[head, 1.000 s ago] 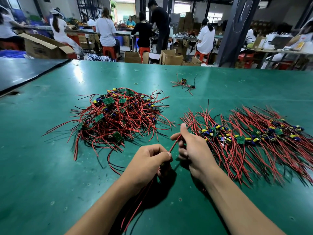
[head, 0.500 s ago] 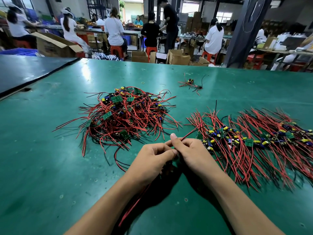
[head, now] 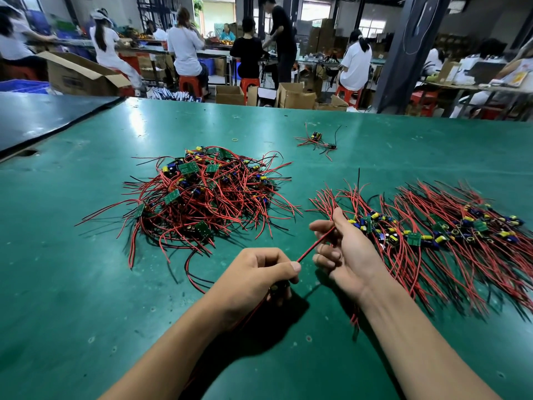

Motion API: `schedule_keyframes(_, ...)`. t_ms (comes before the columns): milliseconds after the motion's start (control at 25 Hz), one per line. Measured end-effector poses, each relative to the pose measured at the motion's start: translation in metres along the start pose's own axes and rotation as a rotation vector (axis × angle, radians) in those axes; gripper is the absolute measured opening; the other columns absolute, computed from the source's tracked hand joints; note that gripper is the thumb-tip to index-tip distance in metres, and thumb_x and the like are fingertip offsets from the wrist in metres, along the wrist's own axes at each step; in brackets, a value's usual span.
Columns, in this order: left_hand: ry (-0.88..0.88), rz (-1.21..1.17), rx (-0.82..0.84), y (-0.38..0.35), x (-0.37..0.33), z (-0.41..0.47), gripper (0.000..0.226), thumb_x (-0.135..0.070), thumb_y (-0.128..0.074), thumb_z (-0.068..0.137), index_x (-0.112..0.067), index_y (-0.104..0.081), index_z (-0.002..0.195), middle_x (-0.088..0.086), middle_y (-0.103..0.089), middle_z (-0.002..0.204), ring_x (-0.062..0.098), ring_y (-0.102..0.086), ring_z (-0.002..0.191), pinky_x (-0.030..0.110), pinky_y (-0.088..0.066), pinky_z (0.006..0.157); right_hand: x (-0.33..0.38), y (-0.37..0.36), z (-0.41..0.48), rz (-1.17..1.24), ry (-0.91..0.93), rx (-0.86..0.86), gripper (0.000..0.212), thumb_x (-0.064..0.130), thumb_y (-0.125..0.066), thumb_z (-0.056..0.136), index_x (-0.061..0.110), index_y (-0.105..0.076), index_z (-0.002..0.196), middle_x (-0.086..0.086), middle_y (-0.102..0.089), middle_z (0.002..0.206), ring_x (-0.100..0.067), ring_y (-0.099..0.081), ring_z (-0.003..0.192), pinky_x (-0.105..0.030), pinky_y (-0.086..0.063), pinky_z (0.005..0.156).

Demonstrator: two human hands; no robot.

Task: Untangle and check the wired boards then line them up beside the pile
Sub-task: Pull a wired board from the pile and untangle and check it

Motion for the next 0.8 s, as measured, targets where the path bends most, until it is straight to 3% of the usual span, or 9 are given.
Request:
schedule_keyframes(120, 0.022, -0.019, -0.009, 0.003, 0.002, -0.002, 0.022, -0.019, -0.067, 0.088, -0.014, -0.067, 0.067, 0.01, -0.059, 0.055, 0.017, -0.051, 0.046, 0.021, -0.039, 0.045, -0.004, -0.01, -0.006, 0.259, -0.148, 0.147, 0.059, 0.043, -0.045, 0.104, 0.013, -0.062, 0.056, 0.003, -0.045, 0.056, -0.006, -0.023, 0.032, -0.018, -0.021, 0.031)
schedule_keyframes(200, 0.024, -0.036, -0.04, 0.005, 0.002, -0.001, 0.021, -0.019, -0.066, 0.089, -0.012, -0.068, 0.068, 0.009, -0.059, 0.054, 0.018, -0.051, 0.046, 0.021, -0.04, 0.044, -0.006, -0.015, -0.007, 0.241, -0.144, 0.17, 0.06, 0.048, -0.044, 0.103, 0.011, -0.067, 0.061, 0.004, -0.041, 0.057, -0.006, -0.023, 0.034, -0.017, -0.021, 0.032)
schedule_keyframes(360, 0.017, -0.08, -0.122, 0.011, 0.003, 0.0, 0.021, -0.015, -0.062, 0.092, -0.001, -0.066, 0.077, 0.009, -0.06, 0.054, 0.017, -0.051, 0.043, 0.02, -0.042, 0.044, -0.015, -0.021, -0.009, -0.329, 0.088, 0.192, 0.061, 0.067, -0.052, 0.089, 0.012, -0.078, 0.089, 0.007, -0.05, 0.056, -0.007, -0.034, 0.041, -0.019, -0.028, 0.038)
schedule_keyframes(440, 0.009, -0.122, -0.131, 0.01, 0.003, 0.001, 0.023, -0.01, -0.06, 0.093, 0.003, -0.063, 0.074, 0.012, -0.063, 0.063, 0.017, -0.051, 0.045, 0.021, -0.043, 0.045, -0.029, -0.03, -0.013, -0.581, 0.121, 0.279, 0.059, 0.068, -0.061, 0.087, 0.011, -0.076, 0.093, -0.001, -0.06, 0.056, -0.013, -0.05, 0.043, -0.021, -0.037, 0.043)
schedule_keyframes(520, 0.006, -0.133, -0.121, 0.011, 0.002, 0.001, 0.029, -0.007, -0.06, 0.092, -0.006, -0.061, 0.063, 0.011, -0.064, 0.068, 0.018, -0.052, 0.047, 0.021, -0.043, 0.046, -0.03, -0.03, -0.011, -0.674, 0.155, 0.288, 0.057, 0.067, -0.06, 0.087, 0.013, -0.077, 0.091, -0.004, -0.056, 0.05, -0.014, -0.047, 0.04, -0.021, -0.035, 0.042)
schedule_keyframes(640, 0.019, -0.064, -0.076, 0.009, 0.001, -0.002, 0.03, -0.011, -0.063, 0.09, -0.013, -0.063, 0.06, 0.009, -0.059, 0.054, 0.017, -0.051, 0.044, 0.019, -0.042, 0.045, -0.01, -0.015, -0.004, -0.61, 0.199, 0.129, 0.055, 0.062, -0.056, 0.092, 0.013, -0.077, 0.082, 0.003, -0.039, 0.047, -0.01, -0.031, 0.037, -0.019, -0.024, 0.04)
schedule_keyframes(800, 0.047, -0.058, -0.027, 0.005, 0.001, -0.003, 0.027, -0.014, -0.065, 0.089, -0.011, -0.064, 0.062, 0.01, -0.057, 0.055, 0.019, -0.051, 0.047, 0.021, -0.041, 0.046, 0.001, -0.001, -0.002, -0.306, 0.153, -0.004, 0.053, 0.043, -0.051, 0.102, 0.008, -0.073, 0.07, 0.004, -0.04, 0.052, -0.007, -0.029, 0.037, -0.018, -0.024, 0.035)
Point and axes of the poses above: each hand's wrist, its own z-axis towards the middle knuckle, its own y-axis out of the back of the hand, x = y × z, the point moved 8 cm from there along z, towards the middle knuckle
